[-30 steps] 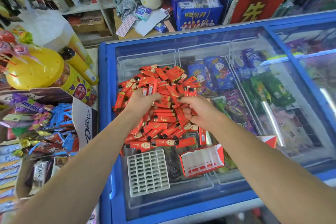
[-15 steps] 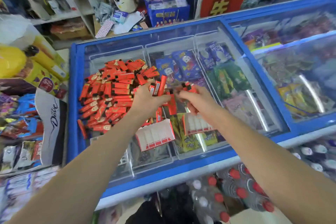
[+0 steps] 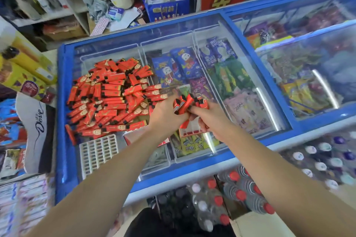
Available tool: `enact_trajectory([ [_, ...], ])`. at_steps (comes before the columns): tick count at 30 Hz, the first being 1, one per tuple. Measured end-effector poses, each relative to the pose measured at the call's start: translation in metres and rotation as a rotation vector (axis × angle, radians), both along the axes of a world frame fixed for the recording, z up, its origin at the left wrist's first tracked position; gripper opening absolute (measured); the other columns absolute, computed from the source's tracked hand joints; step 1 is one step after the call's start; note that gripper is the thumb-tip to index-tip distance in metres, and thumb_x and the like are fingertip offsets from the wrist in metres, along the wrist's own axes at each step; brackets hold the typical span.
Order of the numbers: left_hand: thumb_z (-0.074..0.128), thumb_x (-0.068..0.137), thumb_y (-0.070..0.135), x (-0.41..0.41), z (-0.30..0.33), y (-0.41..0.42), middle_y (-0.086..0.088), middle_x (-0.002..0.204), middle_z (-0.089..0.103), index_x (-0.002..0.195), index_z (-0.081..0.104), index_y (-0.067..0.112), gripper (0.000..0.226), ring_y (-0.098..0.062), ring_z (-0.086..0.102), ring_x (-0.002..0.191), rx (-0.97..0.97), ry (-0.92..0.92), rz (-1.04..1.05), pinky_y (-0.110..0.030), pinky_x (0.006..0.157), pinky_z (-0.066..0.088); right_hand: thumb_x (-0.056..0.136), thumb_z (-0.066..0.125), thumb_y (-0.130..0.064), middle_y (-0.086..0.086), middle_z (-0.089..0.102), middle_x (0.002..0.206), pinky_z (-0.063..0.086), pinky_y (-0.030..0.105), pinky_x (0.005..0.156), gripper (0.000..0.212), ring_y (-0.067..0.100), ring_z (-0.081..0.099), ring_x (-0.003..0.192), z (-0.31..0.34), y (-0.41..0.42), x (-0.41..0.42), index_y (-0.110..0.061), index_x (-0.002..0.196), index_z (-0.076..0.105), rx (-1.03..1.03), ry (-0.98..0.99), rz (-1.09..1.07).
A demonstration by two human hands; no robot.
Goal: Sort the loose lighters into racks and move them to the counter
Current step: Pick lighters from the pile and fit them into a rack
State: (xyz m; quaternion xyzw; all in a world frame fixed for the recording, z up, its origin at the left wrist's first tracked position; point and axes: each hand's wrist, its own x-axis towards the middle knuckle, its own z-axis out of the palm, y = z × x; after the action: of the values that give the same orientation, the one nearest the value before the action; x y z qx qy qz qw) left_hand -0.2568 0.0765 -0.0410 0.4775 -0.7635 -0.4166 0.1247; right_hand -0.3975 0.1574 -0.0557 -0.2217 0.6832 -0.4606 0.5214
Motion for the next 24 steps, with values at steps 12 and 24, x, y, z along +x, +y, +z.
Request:
enact_trajectory([
  [12, 0.069, 0.076, 0.039, 0.002, -0.035, -0.024, -0.002, 0.080, 0.063, 0.095, 0.061, 0.015, 0.032, -0.026, 0.060, 0.067, 0.175, -0.202, 0.161, -0.039, 0.062, 0.053, 0.097, 0.062, -0.006, 0.013, 0.075, 0.081, 0.029, 0.026, 0.038, 0.005, 0.018, 0.037, 0.037, -0.029, 0.005, -0.002, -0.005, 0.096, 0.067, -0.016, -0.034, -0.070],
  [24, 0.071, 0.074, 0.033, -0.004, -0.048, -0.033, -0.009, 0.083, 0.071, 0.092, 0.063, 0.013, 0.028, -0.029, 0.071, 0.074, 0.247, -0.254, 0.178, -0.042, 0.067, 0.062, 0.099, 0.057, -0.006, 0.010, 0.078, 0.087, 0.031, 0.031, 0.046, 0.022, 0.012, 0.035, 0.033, -0.048, 0.007, 0.021, -0.009, 0.110, 0.076, 0.046, -0.082, -0.088],
])
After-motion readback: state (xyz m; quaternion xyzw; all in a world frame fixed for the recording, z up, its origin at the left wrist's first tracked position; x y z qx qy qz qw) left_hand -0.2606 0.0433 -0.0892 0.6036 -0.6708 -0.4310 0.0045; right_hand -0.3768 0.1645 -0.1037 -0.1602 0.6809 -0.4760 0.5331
